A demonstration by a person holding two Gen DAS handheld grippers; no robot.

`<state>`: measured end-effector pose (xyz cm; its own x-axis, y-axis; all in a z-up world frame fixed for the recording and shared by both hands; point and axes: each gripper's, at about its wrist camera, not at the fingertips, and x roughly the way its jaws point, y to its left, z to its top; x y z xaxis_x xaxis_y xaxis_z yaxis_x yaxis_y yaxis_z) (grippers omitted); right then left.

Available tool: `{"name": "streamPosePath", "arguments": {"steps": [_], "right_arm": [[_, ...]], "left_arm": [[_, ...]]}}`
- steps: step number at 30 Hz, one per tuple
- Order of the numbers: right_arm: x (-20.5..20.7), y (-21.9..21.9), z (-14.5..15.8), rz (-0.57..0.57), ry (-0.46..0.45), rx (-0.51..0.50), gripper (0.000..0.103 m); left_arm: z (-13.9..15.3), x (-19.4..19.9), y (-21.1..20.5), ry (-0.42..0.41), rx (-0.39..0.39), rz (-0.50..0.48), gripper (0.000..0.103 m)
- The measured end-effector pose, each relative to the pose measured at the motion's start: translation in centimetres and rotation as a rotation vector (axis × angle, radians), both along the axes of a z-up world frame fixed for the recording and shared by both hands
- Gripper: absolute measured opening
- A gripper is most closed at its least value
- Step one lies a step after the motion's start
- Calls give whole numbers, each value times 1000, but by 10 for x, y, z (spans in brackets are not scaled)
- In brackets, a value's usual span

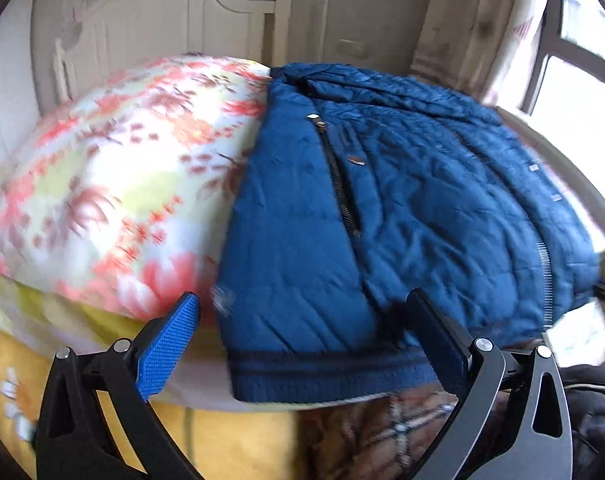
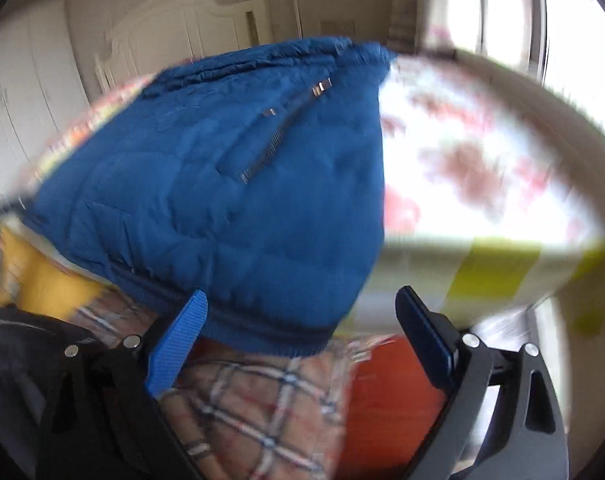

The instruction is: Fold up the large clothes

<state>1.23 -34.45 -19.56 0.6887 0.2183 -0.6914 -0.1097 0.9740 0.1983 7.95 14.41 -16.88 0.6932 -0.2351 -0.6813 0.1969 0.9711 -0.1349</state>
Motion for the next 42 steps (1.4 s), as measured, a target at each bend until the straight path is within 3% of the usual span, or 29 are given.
{"name": "streamPosePath", "arguments": {"steps": [3,5,8,10,12,16,19,25,26,30,34,37,39,42], "right_arm": [[2,-18,-19,62,-84,213,94],[6,-19,-27,97,-109,282,91],[13,-22,-41,122,-88,377,68],[8,-20,-40,129,-111,394,64],[4,-19,-38,139,-122,397,56],[-4,-8,-28,158,-142,399,46],[-8,-11,-15,196,-182,414,43],[-8,-8,0,218,-221,432,43],[-8,-7,0,219,-224,438,43],[-7,-5,4,216,-251,447,43],[-2,1,4,198,-257,424,45],[-2,4,8,191,-253,423,47],[-2,7,15,199,-265,405,47],[-1,13,19,181,-239,334,47]], "left_arm": [[-2,-2,-1,-29,-50,-3,98],[-2,-3,-3,-29,-54,-15,98],[-3,-12,-1,-5,-81,-24,98],[-4,-19,3,-3,-124,-17,96],[-7,-19,7,33,-143,17,82],[-5,-24,9,38,-155,46,73],[-1,-22,20,34,-242,63,62],[5,-16,31,5,-375,93,61],[9,-17,28,-11,-372,86,61],[17,-5,6,-46,-221,72,61],[5,19,14,-19,-248,92,63],[10,20,4,-7,-242,34,63],[14,13,-4,-26,-202,11,63],[8,9,-1,-11,-158,56,62]]}}
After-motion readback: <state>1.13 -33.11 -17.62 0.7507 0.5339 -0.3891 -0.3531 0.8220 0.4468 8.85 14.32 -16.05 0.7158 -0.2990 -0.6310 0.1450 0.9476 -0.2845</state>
